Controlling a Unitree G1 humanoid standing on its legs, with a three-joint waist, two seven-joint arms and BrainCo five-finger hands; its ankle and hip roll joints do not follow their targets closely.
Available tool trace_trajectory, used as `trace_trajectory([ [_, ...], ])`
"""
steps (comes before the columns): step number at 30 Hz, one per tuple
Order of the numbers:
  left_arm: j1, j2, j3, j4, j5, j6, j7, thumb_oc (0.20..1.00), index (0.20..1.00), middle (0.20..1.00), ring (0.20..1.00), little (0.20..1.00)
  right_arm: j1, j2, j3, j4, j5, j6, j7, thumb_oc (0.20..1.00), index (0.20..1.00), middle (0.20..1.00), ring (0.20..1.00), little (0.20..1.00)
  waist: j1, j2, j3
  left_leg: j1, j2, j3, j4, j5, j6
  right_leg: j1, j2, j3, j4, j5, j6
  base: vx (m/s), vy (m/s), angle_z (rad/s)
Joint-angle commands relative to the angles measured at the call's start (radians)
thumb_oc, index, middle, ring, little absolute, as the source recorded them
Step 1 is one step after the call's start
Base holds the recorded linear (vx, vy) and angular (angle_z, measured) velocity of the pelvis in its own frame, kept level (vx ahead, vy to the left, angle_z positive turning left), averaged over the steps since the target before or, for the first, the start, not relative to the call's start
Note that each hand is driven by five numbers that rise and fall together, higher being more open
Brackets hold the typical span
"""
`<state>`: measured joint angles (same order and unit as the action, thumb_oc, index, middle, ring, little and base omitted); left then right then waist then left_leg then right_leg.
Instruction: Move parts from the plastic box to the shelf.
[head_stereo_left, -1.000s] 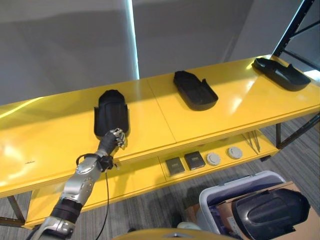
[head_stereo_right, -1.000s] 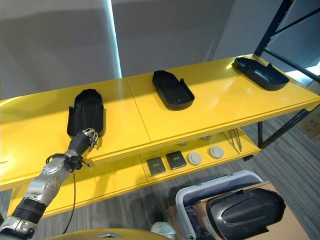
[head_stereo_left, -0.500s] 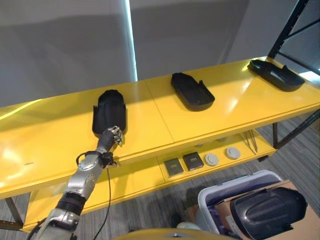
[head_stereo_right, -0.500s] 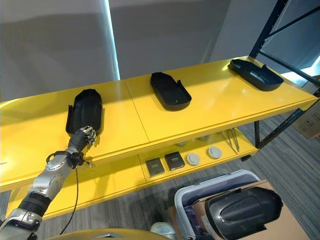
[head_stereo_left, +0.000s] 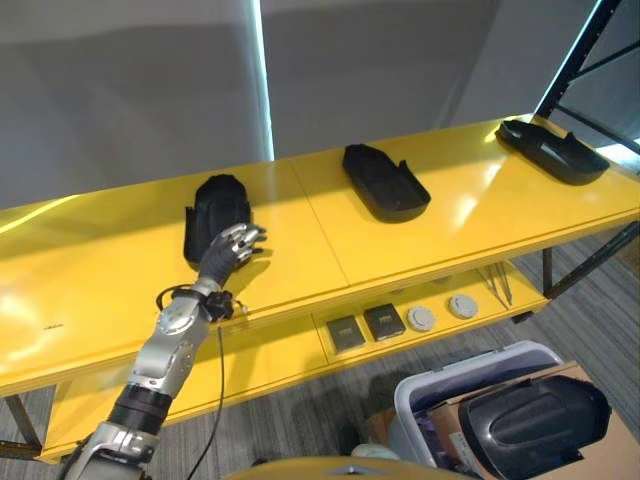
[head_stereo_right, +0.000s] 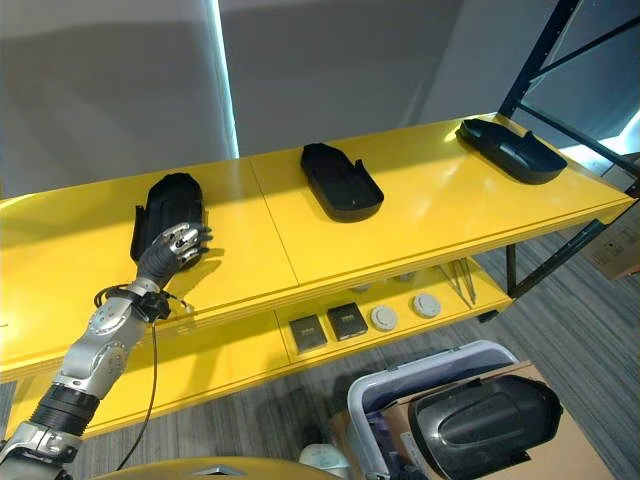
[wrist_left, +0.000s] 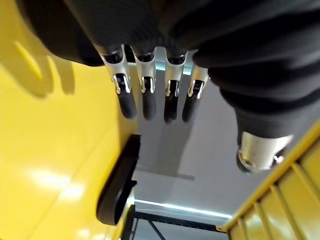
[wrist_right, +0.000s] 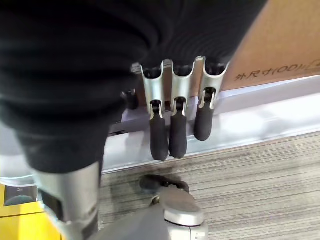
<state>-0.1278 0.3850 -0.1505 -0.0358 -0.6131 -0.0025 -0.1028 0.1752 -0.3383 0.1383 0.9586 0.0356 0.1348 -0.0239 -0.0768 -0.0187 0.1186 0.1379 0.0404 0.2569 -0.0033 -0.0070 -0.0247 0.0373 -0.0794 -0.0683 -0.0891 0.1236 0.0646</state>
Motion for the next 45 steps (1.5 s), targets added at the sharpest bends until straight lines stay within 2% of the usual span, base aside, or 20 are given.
trace_trajectory([
  [1,0.007,0.044,0.108,-0.147,-0.079,-0.039,-0.156,1.000,1.000,1.000,1.000,1.000,-0.063,-0.045,0.000,0.064,0.080,-0.005,-0.021,1.000,1.000,1.000,1.000,1.000,0.072,-0.013,0.029,-0.101,-0.011,-0.287,0.181,-0.093,-0.005,0.030,-0.071,0.108,0.047,-0.026,0.083,-0.28,0.451,-1.54],
  [4,0.033,0.088,0.126,-0.193,-0.105,-0.005,-0.226,1.000,1.000,1.000,1.000,1.000,-0.038,-0.041,-0.067,0.045,0.125,0.004,-0.043,1.000,1.000,1.000,1.000,1.000,0.060,0.002,0.048,-0.092,-0.063,-0.290,0.177,-0.118,0.032,-0.025,-0.101,0.152,0.090,0.011,0.123,-0.16,0.316,-0.93],
  [8,0.069,0.101,0.133,-0.185,-0.126,0.028,-0.262,1.000,1.000,1.000,1.000,1.000,0.004,-0.021,-0.131,0.044,0.128,-0.019,-0.050,1.000,1.000,1.000,1.000,1.000,0.054,0.008,0.058,-0.091,-0.102,-0.280,0.170,-0.133,0.051,-0.091,-0.143,0.137,0.080,0.095,0.161,-0.15,0.188,-0.59],
  [9,0.092,0.097,0.140,-0.179,-0.122,0.031,-0.274,1.000,1.000,1.000,1.000,1.000,0.025,-0.006,-0.142,0.025,0.111,-0.018,-0.057,1.000,1.000,1.000,1.000,1.000,0.053,0.010,0.061,-0.084,-0.107,-0.263,0.158,-0.135,0.055,-0.126,-0.155,0.106,0.096,0.116,0.168,-0.22,0.151,-0.66],
  [10,0.136,0.090,0.153,-0.173,-0.102,0.031,-0.282,1.000,1.000,1.000,1.000,1.000,0.046,0.011,-0.150,0.009,0.078,-0.025,-0.058,1.000,1.000,1.000,1.000,1.000,0.061,0.014,0.061,-0.070,-0.111,-0.212,0.119,-0.125,0.059,-0.158,-0.176,0.022,0.129,0.132,0.173,-0.25,0.154,-0.72],
  [13,0.161,0.085,0.152,-0.167,-0.101,0.033,-0.287,1.000,1.000,1.000,1.000,1.000,0.055,0.017,-0.149,0.009,0.066,-0.038,-0.056,1.000,1.000,1.000,1.000,1.000,0.068,0.018,0.057,-0.068,-0.111,-0.167,0.092,-0.113,0.064,-0.172,-0.183,-0.033,0.166,0.127,0.174,-0.18,0.075,-1.06],
  [17,0.154,0.087,0.075,-0.113,-0.078,0.079,-0.353,1.000,1.000,1.000,1.000,1.000,0.028,0.020,-0.120,0.053,0.111,-0.064,-0.075,1.000,1.000,1.000,1.000,1.000,0.088,0.041,0.039,-0.090,-0.092,-0.038,0.040,-0.069,0.092,-0.154,-0.187,-0.157,0.298,0.041,0.140,-0.25,0.015,-0.69],
  [19,0.131,0.082,0.005,-0.075,-0.061,0.075,-0.333,1.000,1.000,1.000,1.000,1.000,-0.004,0.014,-0.100,0.089,0.145,-0.080,-0.077,1.000,1.000,1.000,1.000,1.000,0.101,0.043,0.029,-0.108,-0.083,0.004,0.030,-0.050,0.093,-0.122,-0.195,-0.210,0.306,0.015,0.130,-0.16,-0.075,-1.16],
  [20,0.122,0.074,-0.038,-0.052,-0.036,0.076,-0.287,1.000,1.000,1.000,1.000,1.000,-0.022,0.013,-0.086,0.100,0.148,-0.090,-0.075,1.000,1.000,1.000,1.000,1.000,0.108,0.043,0.019,-0.104,-0.076,0.036,0.014,-0.054,0.079,-0.083,-0.202,-0.248,0.280,-0.015,0.145,-0.06,-0.123,-1.41],
  [24,0.119,0.060,-0.098,0.065,0.026,0.037,-0.149,1.000,1.000,1.000,1.000,1.000,-0.027,0.019,-0.052,0.076,0.142,-0.079,-0.082,1.000,1.000,1.000,1.000,1.000,0.102,0.028,0.007,-0.098,-0.030,0.170,-0.007,-0.020,0.044,-0.015,-0.197,-0.359,0.140,-0.015,0.156,-0.06,-0.250,-1.88],
  [27,0.110,0.036,-0.111,0.200,-0.039,0.034,-0.071,1.000,1.000,1.000,1.000,1.000,-0.009,0.017,-0.053,0.071,0.134,-0.073,-0.080,1.000,1.000,1.000,1.000,1.000,0.073,0.018,0.004,-0.094,-0.008,0.191,-0.005,-0.019,0.041,-0.015,-0.166,-0.340,0.100,-0.018,0.159,0.02,-0.255,-1.08],
  [28,0.099,0.023,-0.115,0.348,0.107,-0.032,-0.014,1.000,1.000,1.000,1.000,1.000,0.010,0.028,-0.068,0.096,0.140,-0.094,-0.091,1.000,1.000,1.000,1.000,1.000,0.044,0.010,-0.002,-0.085,0.014,0.208,-0.002,-0.022,0.036,-0.017,-0.147,-0.327,0.086,-0.021,0.152,0.05,-0.285,-0.30],
  [32,0.102,-0.006,-0.110,0.463,0.102,0.021,0.054,1.000,1.000,1.000,1.000,1.000,0.030,0.032,-0.098,0.101,0.173,-0.116,-0.129,1.000,1.000,1.000,1.000,1.000,0.020,-0.002,-0.002,-0.083,0.049,0.215,0.023,-0.026,0.021,-0.021,-0.120,-0.313,0.074,-0.026,0.132,0.05,-0.269,-0.10],
  [35,0.116,-0.021,-0.089,0.556,0.146,0.023,0.101,1.000,1.000,1.000,1.000,1.000,0.036,0.024,-0.130,0.077,0.200,-0.141,-0.182,1.000,1.000,1.000,1.000,1.000,0.010,-0.013,0.002,-0.106,0.084,0.198,0.115,-0.051,0.006,-0.028,-0.100,-0.294,0.079,-0.035,0.104,0.05,-0.221,0.00],
  [37,0.140,-0.025,-0.069,0.618,0.173,0.018,0.143,1.000,1.000,1.000,1.000,1.000,0.017,-0.004,-0.159,0.030,0.263,-0.156,-0.236,1.000,1.000,1.000,1.000,1.000,0.023,-0.026,0.020,-0.158,0.109,0.111,0.237,-0.072,-0.007,-0.031,-0.084,-0.251,0.086,-0.041,0.079,0.02,-0.170,-0.24],
  [38,0.165,-0.024,-0.046,0.679,0.302,0.005,0.156,1.000,1.000,1.000,1.000,1.000,-0.019,-0.048,-0.192,-0.034,0.346,-0.174,-0.290,1.000,1.000,1.000,1.000,1.000,0.048,-0.032,0.046,-0.213,0.099,0.005,0.290,-0.044,-0.007,-0.049,-0.071,-0.201,0.099,-0.035,0.054,-0.04,-0.077,-0.70],
  [39,0.183,-0.026,-0.046,0.737,0.367,-0.004,0.181,1.000,1.000,1.000,1.000,1.000,-0.056,-0.088,-0.218,-0.089,0.421,-0.212,-0.355,1.000,1.000,1.000,1.000,1.000,0.066,-0.025,0.060,-0.221,0.084,-0.066,0.237,-0.026,-0.013,-0.062,-0.058,-0.166,0.103,-0.034,0.053,-0.07,0.015,-1.29],
  [41,0.196,-0.035,-0.057,0.842,0.459,-0.028,0.214,1.000,1.000,1.000,1.000,1.000,-0.097,-0.143,-0.262,-0.178,0.460,-0.272,-0.443,1.000,1.000,1.000,1.000,1.000,0.071,-0.011,0.077,-0.235,0.092,-0.110,0.155,0.039,-0.039,-0.061,-0.047,-0.143,0.091,-0.034,0.057,-0.01,0.135,-1.34],
  [43,0.202,-0.049,-0.067,0.976,0.491,-0.034,0.258,1.000,1.000,1.000,1.000,1.000,-0.124,-0.204,-0.356,-0.338,0.416,-0.379,-0.577,1.000,1.000,1.000,1.000,1.000,0.051,0.001,0.095,-0.246,0.103,-0.118,0.128,0.072,-0.048,-0.040,-0.062,-0.131,0.092,-0.047,0.063,0.09,0.237,-0.54],
  [45,0.199,-0.058,-0.069,1.053,0.480,-0.012,0.265,1.000,1.000,1.000,1.000,1.000,-0.138,-0.239,-0.429,-0.445,0.369,-0.405,-0.611,1.000,1.000,1.000,1.000,1.000,0.037,0.012,0.090,-0.215,0.097,-0.111,0.080,0.073,-0.048,-0.039,-0.080,-0.144,0.092,-0.053,0.079,0.08,0.259,-0.15],
])
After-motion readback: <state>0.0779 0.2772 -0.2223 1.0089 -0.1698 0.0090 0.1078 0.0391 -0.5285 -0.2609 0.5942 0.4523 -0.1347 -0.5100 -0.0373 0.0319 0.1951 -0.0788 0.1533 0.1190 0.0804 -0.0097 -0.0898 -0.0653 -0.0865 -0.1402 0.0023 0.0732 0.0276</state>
